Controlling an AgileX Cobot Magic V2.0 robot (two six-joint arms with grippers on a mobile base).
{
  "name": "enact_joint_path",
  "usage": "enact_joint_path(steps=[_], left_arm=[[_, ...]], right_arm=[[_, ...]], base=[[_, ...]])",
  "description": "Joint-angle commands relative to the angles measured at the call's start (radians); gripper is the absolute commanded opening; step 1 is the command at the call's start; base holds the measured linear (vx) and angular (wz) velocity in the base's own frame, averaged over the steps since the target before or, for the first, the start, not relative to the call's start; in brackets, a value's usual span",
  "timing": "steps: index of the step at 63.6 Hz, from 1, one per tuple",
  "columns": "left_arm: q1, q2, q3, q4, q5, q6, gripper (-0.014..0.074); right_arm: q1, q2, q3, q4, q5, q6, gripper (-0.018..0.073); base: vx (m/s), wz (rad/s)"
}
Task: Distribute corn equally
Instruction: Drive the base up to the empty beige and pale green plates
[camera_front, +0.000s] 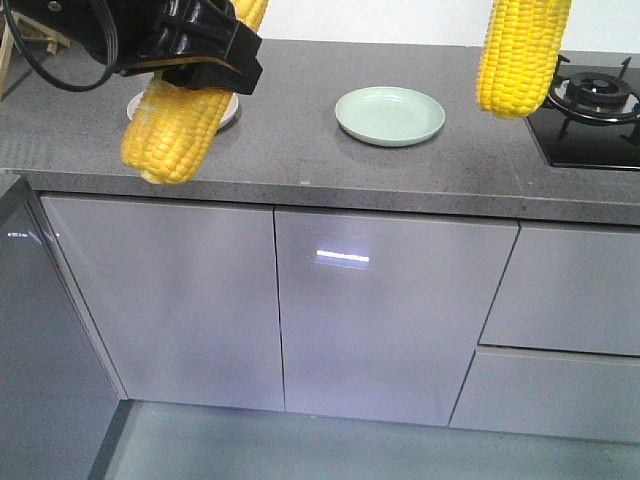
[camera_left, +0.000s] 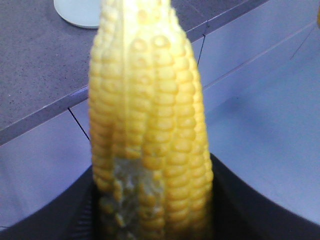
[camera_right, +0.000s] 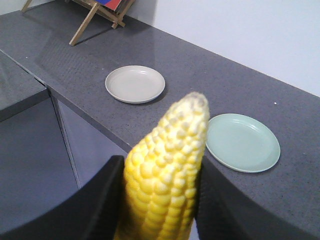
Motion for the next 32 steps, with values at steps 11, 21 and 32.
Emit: enact_joint_path(steps=[11,21,32], left_arm=[[-0.003,-0.038,-0.031,-0.009,-0.053,-0.003,-0.0006],[-0.003,-0.038,-0.031,-0.009,-0.053,-0.003,-0.0006],[-0.003,-0.038,-0.031,-0.009,-0.053,-0.003,-0.0006]], right_arm=[[-0.004,-0.031,-0.025,0.027,-0.066,-0.002,-0.0001],[-0.004,-0.031,-0.025,0.027,-0.066,-0.002,-0.0001],[-0.004,-0.031,-0.025,0.027,-0.066,-0.002,-0.0001]], base=[[0.14,0.07],[0.14,0.06],[0.15,0.06]])
